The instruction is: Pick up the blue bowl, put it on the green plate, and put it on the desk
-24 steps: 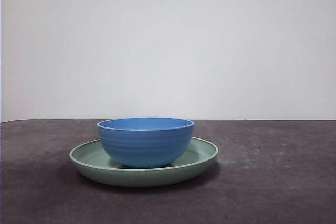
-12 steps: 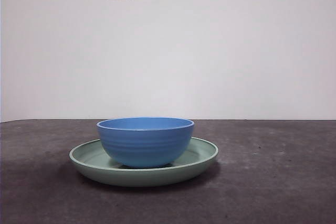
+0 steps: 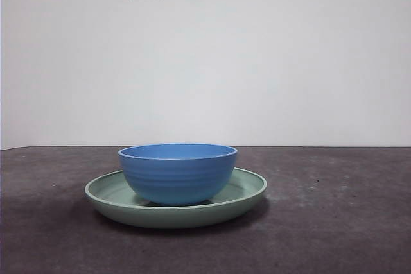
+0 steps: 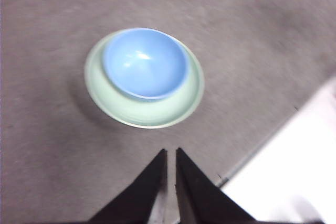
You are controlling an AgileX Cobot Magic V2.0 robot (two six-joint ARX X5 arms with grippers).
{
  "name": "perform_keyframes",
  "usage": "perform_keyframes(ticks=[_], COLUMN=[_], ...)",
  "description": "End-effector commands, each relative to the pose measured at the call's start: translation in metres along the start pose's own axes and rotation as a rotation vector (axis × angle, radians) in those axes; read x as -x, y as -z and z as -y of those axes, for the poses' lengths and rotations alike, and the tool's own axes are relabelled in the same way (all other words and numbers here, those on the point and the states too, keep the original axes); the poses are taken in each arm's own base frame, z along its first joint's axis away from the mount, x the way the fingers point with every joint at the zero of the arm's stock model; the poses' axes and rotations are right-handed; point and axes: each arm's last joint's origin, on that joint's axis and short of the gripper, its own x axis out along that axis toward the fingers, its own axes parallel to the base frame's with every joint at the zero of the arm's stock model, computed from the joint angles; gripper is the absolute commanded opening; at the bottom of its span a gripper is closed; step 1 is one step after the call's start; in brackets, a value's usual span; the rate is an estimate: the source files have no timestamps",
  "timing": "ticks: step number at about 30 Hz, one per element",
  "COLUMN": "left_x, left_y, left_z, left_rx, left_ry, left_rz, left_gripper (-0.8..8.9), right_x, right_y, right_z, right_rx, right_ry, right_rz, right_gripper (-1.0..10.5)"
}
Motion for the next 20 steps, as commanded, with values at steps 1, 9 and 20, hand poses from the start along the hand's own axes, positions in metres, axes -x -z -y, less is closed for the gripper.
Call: perform_keyframes(ticks=[1,9,20], left_x=[-0.007,-0.048,-0.117], left_y=[0.0,0.044,0.146], left_z=[-0.008,-0.049,-0.081], left_rx=[0.037,0.102,0.145], left_ry=[-0.033,-0.274,-0.409], left_rz=[0.016,0.299,0.445], left_gripper=[0.27,0.27,0.27], right_x=[0.0,0.0,0.0], right_y=[-0.002,-0.002,-0.002], right_z=[-0.001,-0.001,-0.001], right_rx=[0.0,0.0,0.0], right_ry=[-0.012,-0.012,-0.012], right_rz=[0.009,0.009,0.009], right_gripper=[0.3,0.3,0.3])
